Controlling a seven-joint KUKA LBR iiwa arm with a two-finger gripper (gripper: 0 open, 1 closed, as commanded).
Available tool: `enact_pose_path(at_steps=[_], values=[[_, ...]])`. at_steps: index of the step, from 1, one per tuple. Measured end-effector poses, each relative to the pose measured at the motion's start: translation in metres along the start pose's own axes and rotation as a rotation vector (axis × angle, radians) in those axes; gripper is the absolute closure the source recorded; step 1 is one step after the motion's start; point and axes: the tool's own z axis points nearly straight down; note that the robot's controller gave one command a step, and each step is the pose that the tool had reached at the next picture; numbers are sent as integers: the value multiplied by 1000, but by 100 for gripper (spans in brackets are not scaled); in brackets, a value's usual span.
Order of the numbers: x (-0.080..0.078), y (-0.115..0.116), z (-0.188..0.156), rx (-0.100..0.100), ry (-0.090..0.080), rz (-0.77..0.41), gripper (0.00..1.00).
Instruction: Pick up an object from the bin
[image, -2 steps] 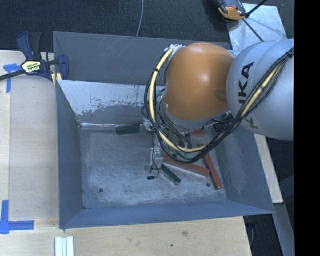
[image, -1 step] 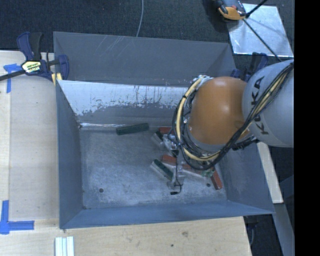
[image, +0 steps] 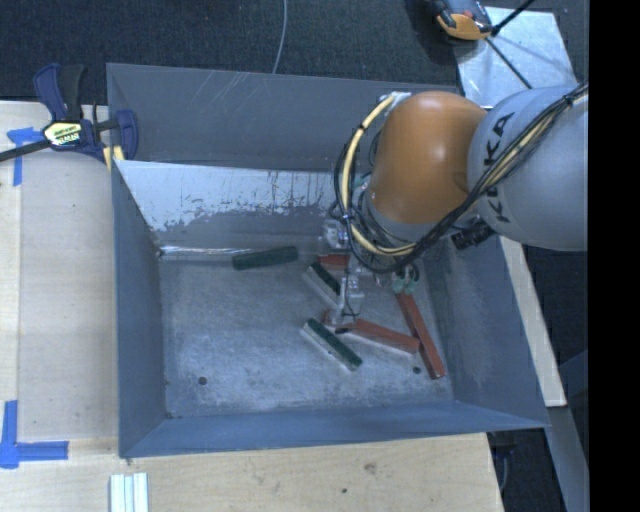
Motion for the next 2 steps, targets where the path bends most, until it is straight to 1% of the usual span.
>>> enact_pose_path(at_steps=[1,2], values=[[-10,-55,44,0,-3,-26,0],[21,-32,90,0,5,46,0]])
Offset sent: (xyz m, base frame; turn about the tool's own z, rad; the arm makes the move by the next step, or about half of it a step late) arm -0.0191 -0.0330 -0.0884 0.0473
